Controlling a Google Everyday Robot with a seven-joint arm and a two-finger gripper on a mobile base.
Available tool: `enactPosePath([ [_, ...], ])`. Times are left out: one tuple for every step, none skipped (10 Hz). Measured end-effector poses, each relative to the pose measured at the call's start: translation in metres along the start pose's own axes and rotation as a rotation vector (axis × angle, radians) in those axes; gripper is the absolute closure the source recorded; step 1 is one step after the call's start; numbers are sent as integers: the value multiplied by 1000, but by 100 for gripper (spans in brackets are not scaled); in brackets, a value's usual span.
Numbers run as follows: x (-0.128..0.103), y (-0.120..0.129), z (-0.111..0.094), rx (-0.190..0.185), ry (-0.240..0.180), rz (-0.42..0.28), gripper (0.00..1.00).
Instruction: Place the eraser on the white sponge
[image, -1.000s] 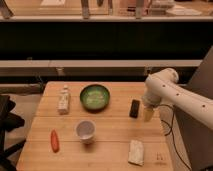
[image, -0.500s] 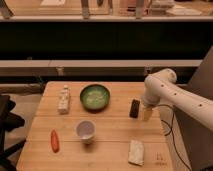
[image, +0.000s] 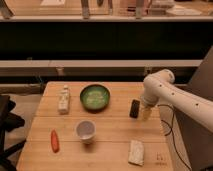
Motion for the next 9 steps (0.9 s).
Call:
enactPosePath([
  [1,-1,2,-2,-3,-1,20],
  [0,-3,5,-4,-5,-7,20],
  [-1,-5,8,-7,-8,-15,20],
  [-3,-7,10,-9,-10,-24,20],
  [-3,-7,13,-13,-10,-33,20],
  [-4,-7,15,-17,-10,-47,20],
  [-5,-8,18,-20,-10,-61,20],
  [-6,-9,19,-23,-11,-69,20],
  [-6,-10,21,-28,-12,-81,20],
])
